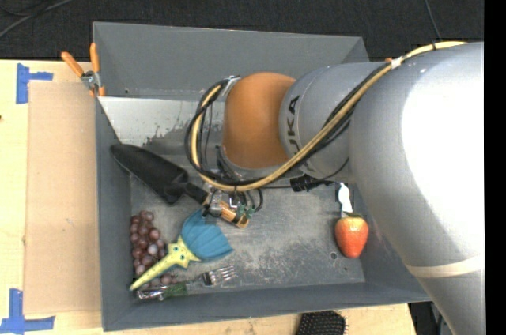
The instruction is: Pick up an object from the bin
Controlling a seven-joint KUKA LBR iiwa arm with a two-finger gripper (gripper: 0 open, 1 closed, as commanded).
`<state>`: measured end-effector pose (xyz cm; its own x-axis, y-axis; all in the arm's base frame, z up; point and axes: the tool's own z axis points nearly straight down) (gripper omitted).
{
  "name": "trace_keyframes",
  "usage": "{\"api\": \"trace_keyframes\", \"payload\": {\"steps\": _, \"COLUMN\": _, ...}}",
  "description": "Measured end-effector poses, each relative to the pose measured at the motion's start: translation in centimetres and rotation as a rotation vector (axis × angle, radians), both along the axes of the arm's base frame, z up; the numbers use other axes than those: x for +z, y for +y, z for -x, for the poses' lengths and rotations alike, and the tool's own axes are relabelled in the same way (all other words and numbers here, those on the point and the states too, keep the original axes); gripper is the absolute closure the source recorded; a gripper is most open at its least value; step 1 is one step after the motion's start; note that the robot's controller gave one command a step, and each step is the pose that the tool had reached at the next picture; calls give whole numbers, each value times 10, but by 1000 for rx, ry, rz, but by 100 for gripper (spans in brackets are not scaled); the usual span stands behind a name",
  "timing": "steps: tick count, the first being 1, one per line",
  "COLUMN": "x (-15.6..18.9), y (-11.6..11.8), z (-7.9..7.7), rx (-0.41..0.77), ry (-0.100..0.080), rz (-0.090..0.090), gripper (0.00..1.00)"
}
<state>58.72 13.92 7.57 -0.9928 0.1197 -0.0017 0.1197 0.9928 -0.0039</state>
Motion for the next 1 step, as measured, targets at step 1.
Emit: {"api": "trace_keyframes", "payload": {"steps": 1, "x": -4, "y": 1, "z": 1, "rx": 28, "ry": 1, "rz": 2, "gripper": 100}}
